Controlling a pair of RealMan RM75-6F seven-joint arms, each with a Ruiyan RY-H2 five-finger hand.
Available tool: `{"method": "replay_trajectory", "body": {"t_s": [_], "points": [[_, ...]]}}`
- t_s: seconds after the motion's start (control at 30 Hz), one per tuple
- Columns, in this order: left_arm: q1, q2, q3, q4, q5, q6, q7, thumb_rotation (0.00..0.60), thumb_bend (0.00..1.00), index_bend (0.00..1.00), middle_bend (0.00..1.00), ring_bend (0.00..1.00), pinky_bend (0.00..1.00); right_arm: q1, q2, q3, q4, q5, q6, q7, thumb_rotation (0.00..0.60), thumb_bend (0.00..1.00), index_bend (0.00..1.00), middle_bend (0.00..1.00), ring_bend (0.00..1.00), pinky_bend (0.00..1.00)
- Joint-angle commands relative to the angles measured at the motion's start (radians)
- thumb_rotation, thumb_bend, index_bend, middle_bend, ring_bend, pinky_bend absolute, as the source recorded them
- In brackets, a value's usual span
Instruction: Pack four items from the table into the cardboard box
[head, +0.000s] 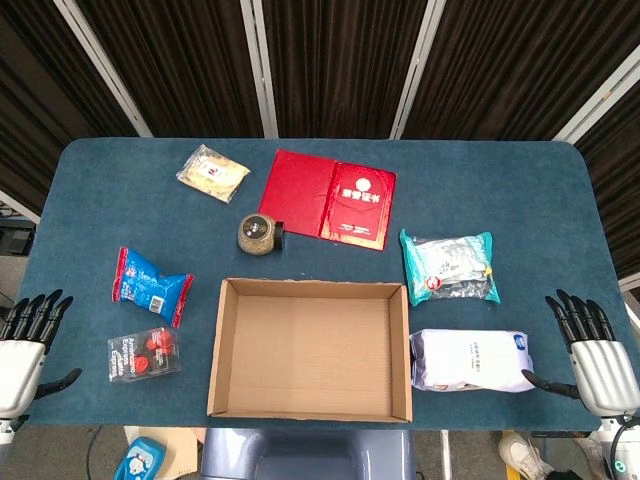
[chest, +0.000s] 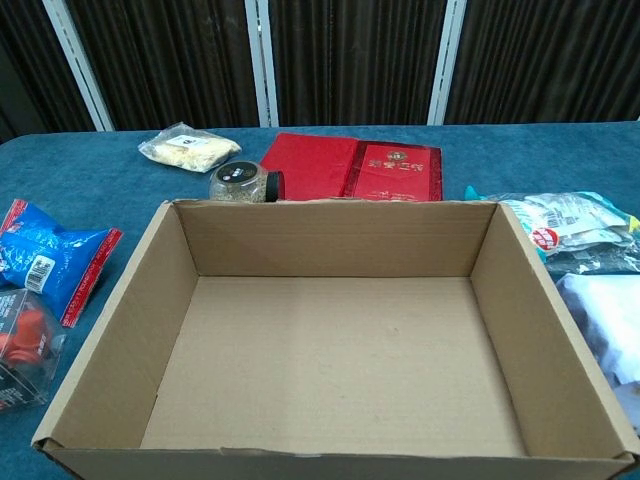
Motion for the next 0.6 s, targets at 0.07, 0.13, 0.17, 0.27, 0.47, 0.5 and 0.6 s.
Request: {"method": "replay_trajectory", "body": {"t_s": [0.07,0.13,0.17,0.27,0.47,0.5,0.6], "points": [[-0.001,0.016,0.012,-0.053,-0.019,-0.032,0.055,0.600,0.04,0.00,0.00,0.00,0.00,0.000,0.000,0.000,-0.001,-0.004,0.003,-0.002,0.600,0.03,0.00,0.00,0.00,0.00],[-0.002,0.036,0.020,-0.113,-0.055,-0.069,0.100,0.600,0.03,0.01,0.00,0.00,0.01,0.002,-0.002,-0.001,-0.001,-0.008,0.001,-0.007,0.600,0.03,0.00,0.00,0.00,0.00],[-0.004,0.045,0.023,-0.138,-0.070,-0.084,0.124,0.600,0.03,0.02,0.00,0.01,0.02,0.003,-0.003,-0.002,-0.002,-0.010,0.000,-0.010,0.600,0.03,0.00,0.00,0.00,0.00],[-0.015,0.064,0.026,-0.205,-0.114,-0.126,0.197,0.600,0.03,0.05,0.00,0.03,0.04,0.006,-0.005,-0.004,-0.002,-0.014,-0.005,-0.016,0.600,0.03,0.00,0.00,0.00,0.00],[-0.049,0.055,0.022,-0.312,-0.219,-0.211,0.342,0.600,0.03,0.08,0.00,0.06,0.07,0.009,-0.006,-0.007,-0.004,-0.023,-0.007,-0.019,0.600,0.03,0.00,0.00,0.00,0.00],[-0.056,0.045,0.019,-0.318,-0.234,-0.221,0.365,0.600,0.03,0.09,0.00,0.07,0.07,0.010,-0.006,-0.008,-0.003,-0.025,-0.007,-0.018,0.600,0.03,0.00,0.00,0.00,0.00],[-0.074,0.008,0.008,-0.322,-0.286,-0.246,0.422,0.600,0.03,0.09,0.00,0.08,0.08,0.011,-0.006,-0.009,-0.001,-0.028,-0.007,-0.017,0.600,0.03,0.00,0.00,0.00,0.00]]}}
